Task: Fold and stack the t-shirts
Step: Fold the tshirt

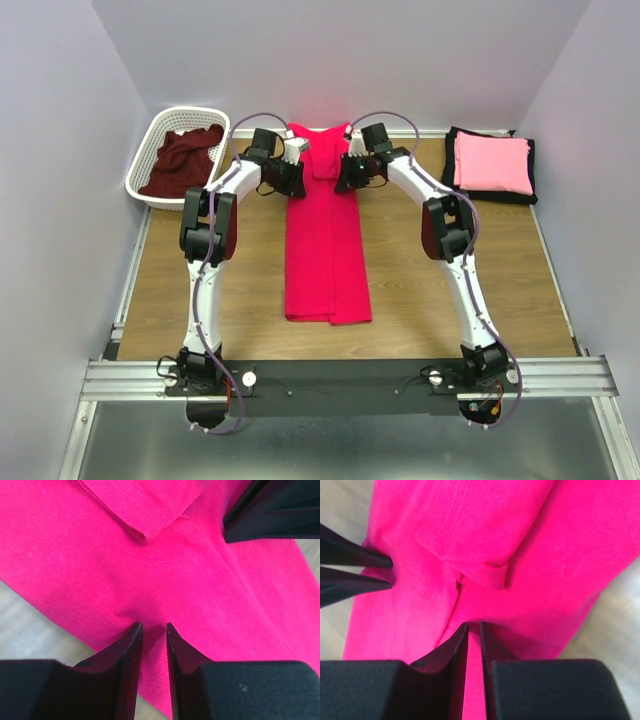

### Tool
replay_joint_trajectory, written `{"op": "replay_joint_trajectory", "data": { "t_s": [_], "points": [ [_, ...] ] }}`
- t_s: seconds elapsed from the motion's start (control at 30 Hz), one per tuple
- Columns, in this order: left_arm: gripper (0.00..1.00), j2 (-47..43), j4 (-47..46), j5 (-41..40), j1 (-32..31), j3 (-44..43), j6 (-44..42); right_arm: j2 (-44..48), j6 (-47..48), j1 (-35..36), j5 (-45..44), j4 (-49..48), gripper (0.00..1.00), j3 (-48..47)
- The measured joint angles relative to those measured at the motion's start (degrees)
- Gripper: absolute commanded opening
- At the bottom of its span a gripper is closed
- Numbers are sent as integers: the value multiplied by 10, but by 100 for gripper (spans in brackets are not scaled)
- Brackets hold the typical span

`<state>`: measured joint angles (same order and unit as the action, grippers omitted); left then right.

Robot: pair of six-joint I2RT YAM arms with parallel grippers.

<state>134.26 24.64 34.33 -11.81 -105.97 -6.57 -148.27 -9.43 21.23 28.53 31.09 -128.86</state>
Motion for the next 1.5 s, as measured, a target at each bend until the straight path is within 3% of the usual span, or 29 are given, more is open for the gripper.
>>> {"op": "replay_joint_trajectory", "data": {
  "t_s": [0.17,0.27,0.3,0.37,0.43,0.5,0.7,0.87,1.0,1.13,1.27,1.37,1.5],
  "points": [
    [38,26,1,-1,2,-42,2,-29,-2,-4,-15,-7,26,-49],
    [52,30,7,-3,3,-55,-1,-37,-2,-7,-20,-10,48,-67],
    [59,30,12,-3,4,-61,-4,-37,-1,-8,-20,-11,60,-67],
    [89,26,18,-3,4,-67,-11,-30,3,-9,-21,-11,70,-66],
    [94,10,28,-3,4,-68,-27,-10,10,-10,-19,-9,88,-54],
    [95,-26,40,-3,5,-64,-47,17,24,-11,-17,-5,100,-36],
    [96,-272,19,4,18,8,-103,218,108,-14,-8,0,100,38],
    [96,-494,-61,34,27,94,-142,401,196,-14,-4,-23,100,103],
    [96,-575,-70,70,25,184,-195,530,285,-11,22,-18,100,210],
    [96,-591,26,119,24,271,-349,586,368,4,37,20,100,316],
    [93,-626,122,131,14,429,-516,638,465,43,35,61,99,500],
    [87,-709,141,119,-22,567,-626,676,520,101,21,85,95,631],
    [77,-789,132,103,-107,667,-682,699,550,165,18,83,87,740]
  ]
}}
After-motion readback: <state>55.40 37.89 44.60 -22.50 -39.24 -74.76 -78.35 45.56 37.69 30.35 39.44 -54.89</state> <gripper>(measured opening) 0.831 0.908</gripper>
